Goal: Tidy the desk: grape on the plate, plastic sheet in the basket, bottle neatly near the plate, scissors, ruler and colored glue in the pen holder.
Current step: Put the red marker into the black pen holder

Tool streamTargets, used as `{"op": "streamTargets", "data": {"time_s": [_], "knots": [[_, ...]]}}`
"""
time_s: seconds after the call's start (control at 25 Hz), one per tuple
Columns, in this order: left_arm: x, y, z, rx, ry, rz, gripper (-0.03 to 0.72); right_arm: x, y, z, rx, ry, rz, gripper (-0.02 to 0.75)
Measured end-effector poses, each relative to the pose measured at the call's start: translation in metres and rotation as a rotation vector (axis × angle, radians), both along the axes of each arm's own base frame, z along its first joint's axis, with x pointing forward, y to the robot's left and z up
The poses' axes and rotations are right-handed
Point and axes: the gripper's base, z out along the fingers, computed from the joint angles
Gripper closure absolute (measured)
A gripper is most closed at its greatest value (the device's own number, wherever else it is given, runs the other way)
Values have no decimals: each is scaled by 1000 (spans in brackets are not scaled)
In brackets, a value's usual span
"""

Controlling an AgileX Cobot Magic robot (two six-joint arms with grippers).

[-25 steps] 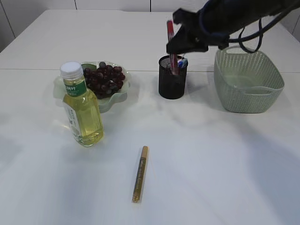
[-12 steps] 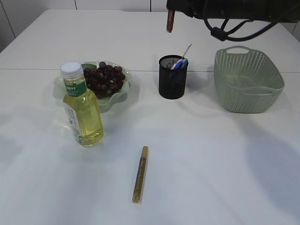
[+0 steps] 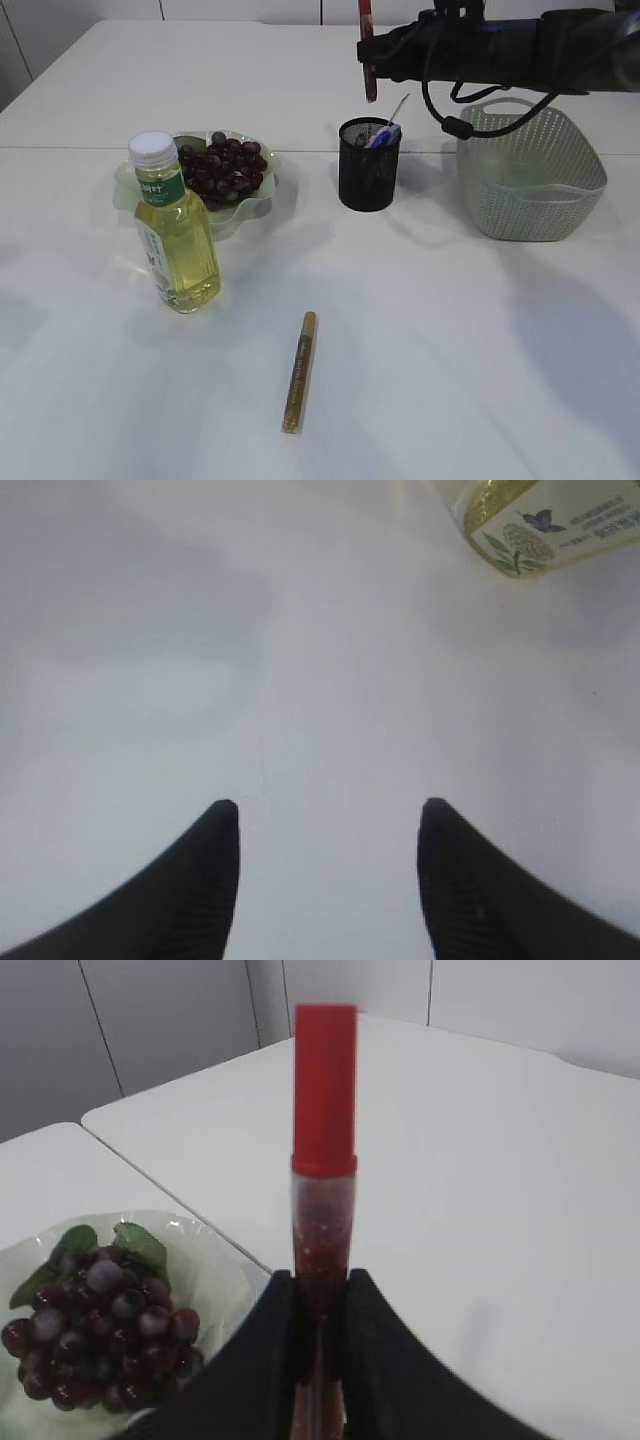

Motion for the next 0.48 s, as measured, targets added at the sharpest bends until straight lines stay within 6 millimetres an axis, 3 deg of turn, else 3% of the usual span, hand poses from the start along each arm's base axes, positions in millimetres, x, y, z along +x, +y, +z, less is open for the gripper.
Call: {"op": "streamTargets", "data": {"time_s": [0.24, 0.48], "knots": [[0, 0, 0, 0, -2, 0, 273, 11, 1, -20, -34, -9, 7, 609], [1, 0, 0, 0, -9, 1, 273, 15, 2, -33, -37, 11, 7, 540]]}}
